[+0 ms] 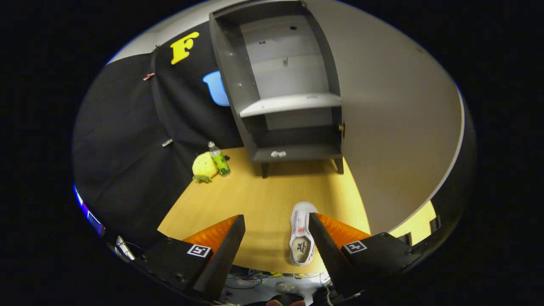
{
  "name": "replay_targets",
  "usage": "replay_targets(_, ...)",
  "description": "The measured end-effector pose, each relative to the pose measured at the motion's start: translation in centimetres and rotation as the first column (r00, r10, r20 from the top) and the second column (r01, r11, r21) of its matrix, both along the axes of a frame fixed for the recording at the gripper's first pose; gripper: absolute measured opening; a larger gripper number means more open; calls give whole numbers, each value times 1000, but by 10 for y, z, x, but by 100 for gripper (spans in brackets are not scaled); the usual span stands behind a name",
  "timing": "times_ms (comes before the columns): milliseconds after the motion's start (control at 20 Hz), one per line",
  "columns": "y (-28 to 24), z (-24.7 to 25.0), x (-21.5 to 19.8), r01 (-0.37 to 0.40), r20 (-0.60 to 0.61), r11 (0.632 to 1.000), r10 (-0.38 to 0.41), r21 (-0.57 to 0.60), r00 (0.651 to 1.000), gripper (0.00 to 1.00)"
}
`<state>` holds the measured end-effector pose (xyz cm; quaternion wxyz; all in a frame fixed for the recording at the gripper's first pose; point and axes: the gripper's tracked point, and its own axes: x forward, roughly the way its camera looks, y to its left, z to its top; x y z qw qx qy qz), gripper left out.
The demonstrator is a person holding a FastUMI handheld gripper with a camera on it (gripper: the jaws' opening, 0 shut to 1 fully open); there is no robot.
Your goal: Open the shoe cabinet door, grab the shoes and put them into the shoe cabinet, then close the shoe cabinet door.
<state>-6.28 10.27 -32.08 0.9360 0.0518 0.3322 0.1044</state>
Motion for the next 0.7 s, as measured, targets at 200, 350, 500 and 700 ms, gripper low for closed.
replay_targets(200,2,-80,-5,15,-116,1000,-18,-22,993,97)
replay_targets(350,5,-118,-5,48,-180,999,-48,-3,982,97)
replay_targets(500,8,-146,-1,77,-211,997,-74,5,975,97)
replay_targets(700,7,-175,10,75,-195,997,-80,-31,978,92)
